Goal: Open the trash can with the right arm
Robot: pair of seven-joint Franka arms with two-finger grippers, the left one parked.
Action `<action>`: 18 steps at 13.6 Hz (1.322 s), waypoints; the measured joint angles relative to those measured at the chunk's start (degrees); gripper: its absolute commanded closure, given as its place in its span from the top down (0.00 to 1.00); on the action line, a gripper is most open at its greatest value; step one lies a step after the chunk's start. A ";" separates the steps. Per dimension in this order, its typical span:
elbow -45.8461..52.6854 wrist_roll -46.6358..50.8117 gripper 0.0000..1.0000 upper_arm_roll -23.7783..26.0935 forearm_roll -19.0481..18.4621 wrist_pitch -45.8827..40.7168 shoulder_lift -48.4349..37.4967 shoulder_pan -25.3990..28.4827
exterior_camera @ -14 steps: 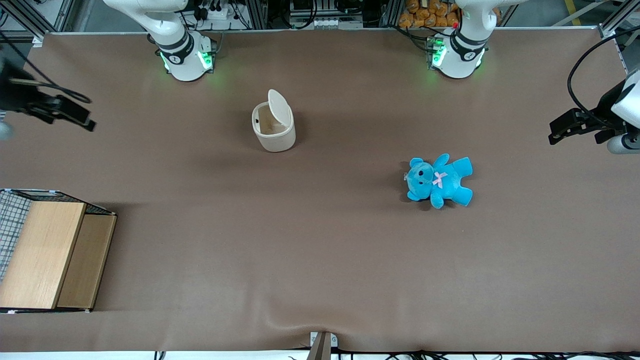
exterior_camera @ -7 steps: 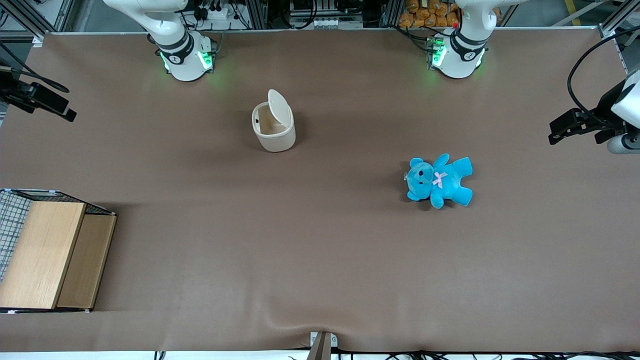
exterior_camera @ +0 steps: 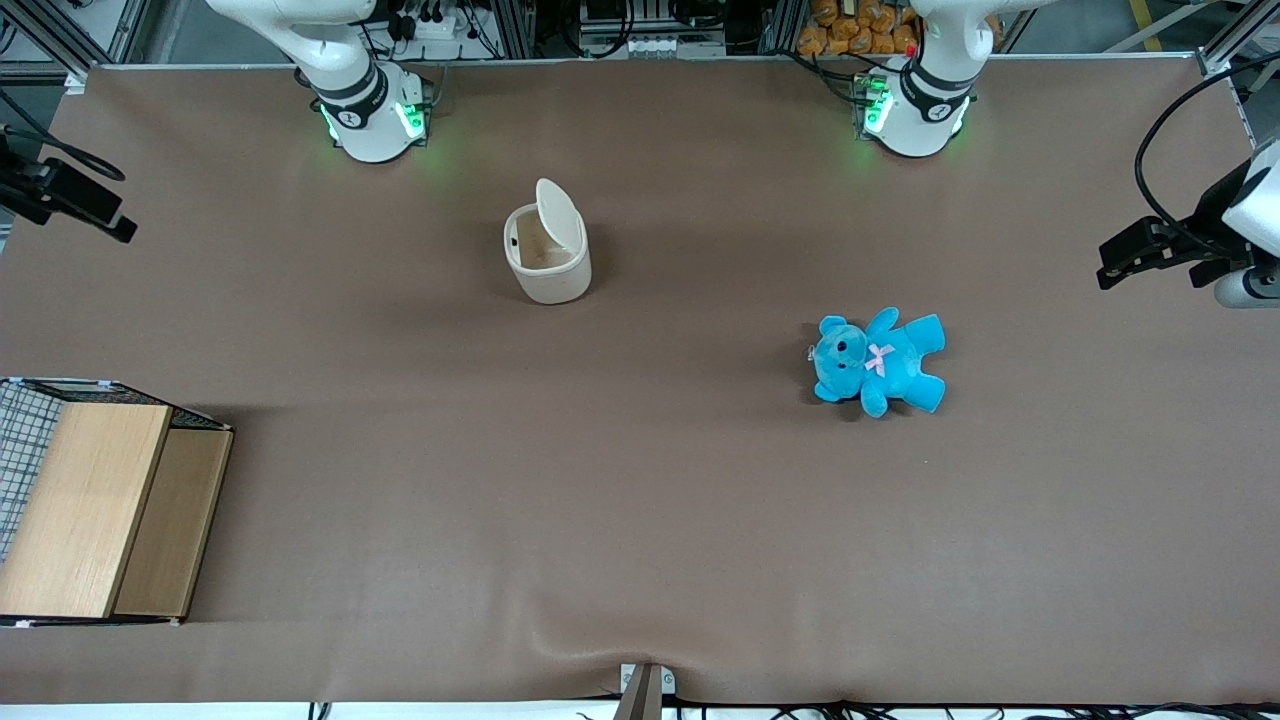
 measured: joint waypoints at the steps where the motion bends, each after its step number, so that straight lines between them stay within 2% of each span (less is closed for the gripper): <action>1: 0.00 -0.51 1.00 0.32 -1.00 0.22 0.02 0.19; 7: -0.01 -8.22 1.00 1.05 -1.72 -1.29 0.22 0.66; 18: -0.21 -8.67 1.00 1.12 0.52 -3.03 0.40 0.66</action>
